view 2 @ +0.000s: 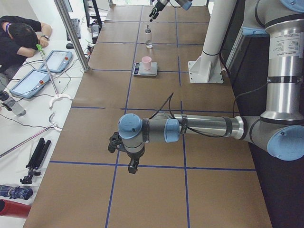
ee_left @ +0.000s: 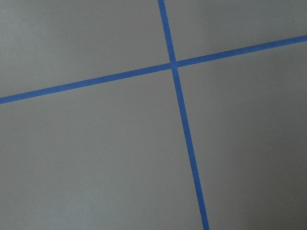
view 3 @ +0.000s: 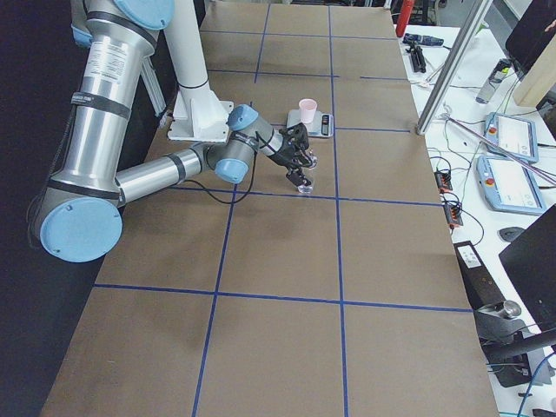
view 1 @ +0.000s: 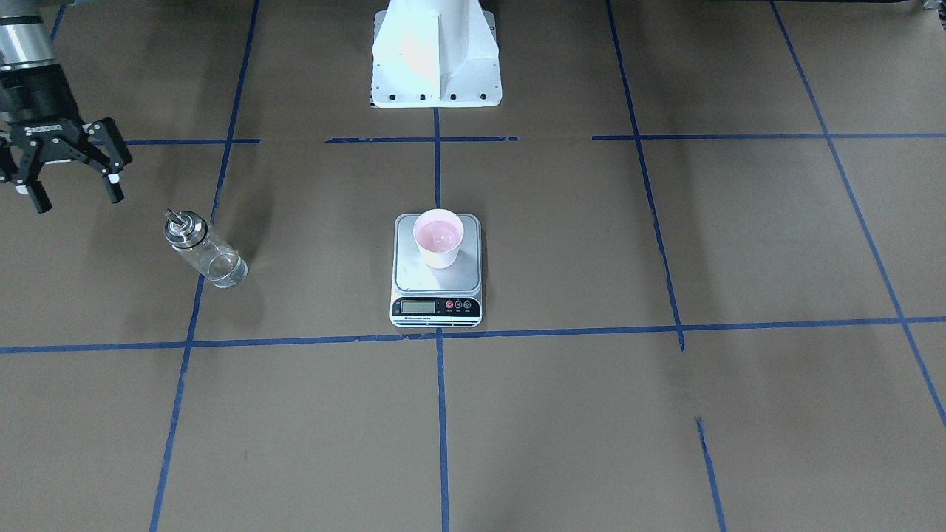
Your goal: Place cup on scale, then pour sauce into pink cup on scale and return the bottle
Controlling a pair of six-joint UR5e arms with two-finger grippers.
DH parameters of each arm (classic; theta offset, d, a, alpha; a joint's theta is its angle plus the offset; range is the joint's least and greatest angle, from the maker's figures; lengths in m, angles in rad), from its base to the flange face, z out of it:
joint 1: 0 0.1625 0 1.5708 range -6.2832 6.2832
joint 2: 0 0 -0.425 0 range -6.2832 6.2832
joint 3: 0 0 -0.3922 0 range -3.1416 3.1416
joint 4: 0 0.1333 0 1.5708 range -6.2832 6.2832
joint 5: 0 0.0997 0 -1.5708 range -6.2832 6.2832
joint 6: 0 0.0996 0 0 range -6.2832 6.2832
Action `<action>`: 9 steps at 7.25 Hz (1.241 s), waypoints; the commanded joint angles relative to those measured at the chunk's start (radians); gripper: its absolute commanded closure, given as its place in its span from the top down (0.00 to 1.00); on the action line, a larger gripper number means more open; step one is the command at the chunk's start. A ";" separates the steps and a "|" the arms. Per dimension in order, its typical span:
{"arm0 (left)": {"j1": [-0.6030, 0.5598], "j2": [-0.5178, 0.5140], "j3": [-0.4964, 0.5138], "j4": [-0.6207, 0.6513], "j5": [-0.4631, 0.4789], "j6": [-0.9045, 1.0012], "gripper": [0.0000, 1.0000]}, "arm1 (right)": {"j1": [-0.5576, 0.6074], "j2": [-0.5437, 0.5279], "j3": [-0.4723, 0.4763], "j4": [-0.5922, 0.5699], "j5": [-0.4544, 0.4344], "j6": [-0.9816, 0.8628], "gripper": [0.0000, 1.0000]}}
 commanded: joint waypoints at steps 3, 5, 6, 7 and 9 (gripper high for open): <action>0.000 -0.003 0.001 -0.002 0.000 0.002 1.00 | 0.455 0.192 -0.287 -0.259 0.501 -0.472 1.00; 0.000 -0.003 0.002 -0.003 0.000 0.002 1.00 | 0.597 0.292 -0.323 -0.631 0.515 -0.826 1.00; 0.000 -0.003 0.002 -0.003 0.002 0.000 1.00 | 0.610 0.300 -0.323 -0.826 0.512 -0.908 1.00; 0.000 -0.003 0.004 -0.002 0.003 0.000 1.00 | 0.612 0.264 -0.326 -0.900 0.517 -0.909 1.00; 0.000 -0.003 0.004 -0.002 0.003 0.000 1.00 | 0.614 0.168 -0.380 -0.899 0.611 -0.892 1.00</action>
